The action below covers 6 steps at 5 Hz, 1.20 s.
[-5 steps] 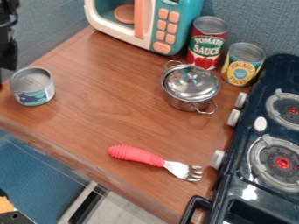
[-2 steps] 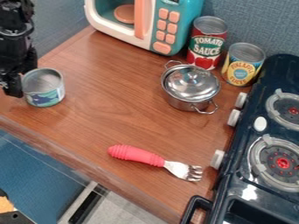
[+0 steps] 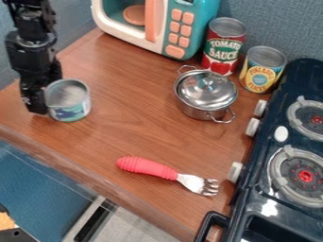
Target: Move the blue can to the top of red fork
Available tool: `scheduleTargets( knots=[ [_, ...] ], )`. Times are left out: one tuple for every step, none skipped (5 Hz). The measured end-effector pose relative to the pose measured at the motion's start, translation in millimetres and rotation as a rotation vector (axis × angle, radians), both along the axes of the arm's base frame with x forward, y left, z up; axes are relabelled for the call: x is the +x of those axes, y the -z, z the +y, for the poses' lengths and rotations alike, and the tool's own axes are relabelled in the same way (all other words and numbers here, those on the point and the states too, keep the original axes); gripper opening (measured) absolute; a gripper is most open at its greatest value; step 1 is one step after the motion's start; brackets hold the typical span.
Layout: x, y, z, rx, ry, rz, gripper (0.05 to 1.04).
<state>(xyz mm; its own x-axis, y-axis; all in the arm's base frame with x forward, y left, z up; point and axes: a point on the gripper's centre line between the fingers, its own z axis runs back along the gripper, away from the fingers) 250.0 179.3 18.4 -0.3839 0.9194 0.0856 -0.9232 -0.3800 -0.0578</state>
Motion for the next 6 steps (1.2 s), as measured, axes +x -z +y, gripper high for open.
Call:
scheduleTargets(
  knots=[
    [3,4.7,-24,-0.043,0.022,0.002,1.0],
    [10,4.8,-56,-0.086,0.057,-0.014,1.0],
    [19,4.4,-82,-0.106,0.104,-0.032,1.0],
    [31,2.4,-111,-0.111,0.158,-0.036,1.0],
    [38,-1.5,-139,-0.131,0.196,-0.03,1.0],
    [44,-3.1,-167,-0.136,0.151,-0.032,1.0]
  ],
)
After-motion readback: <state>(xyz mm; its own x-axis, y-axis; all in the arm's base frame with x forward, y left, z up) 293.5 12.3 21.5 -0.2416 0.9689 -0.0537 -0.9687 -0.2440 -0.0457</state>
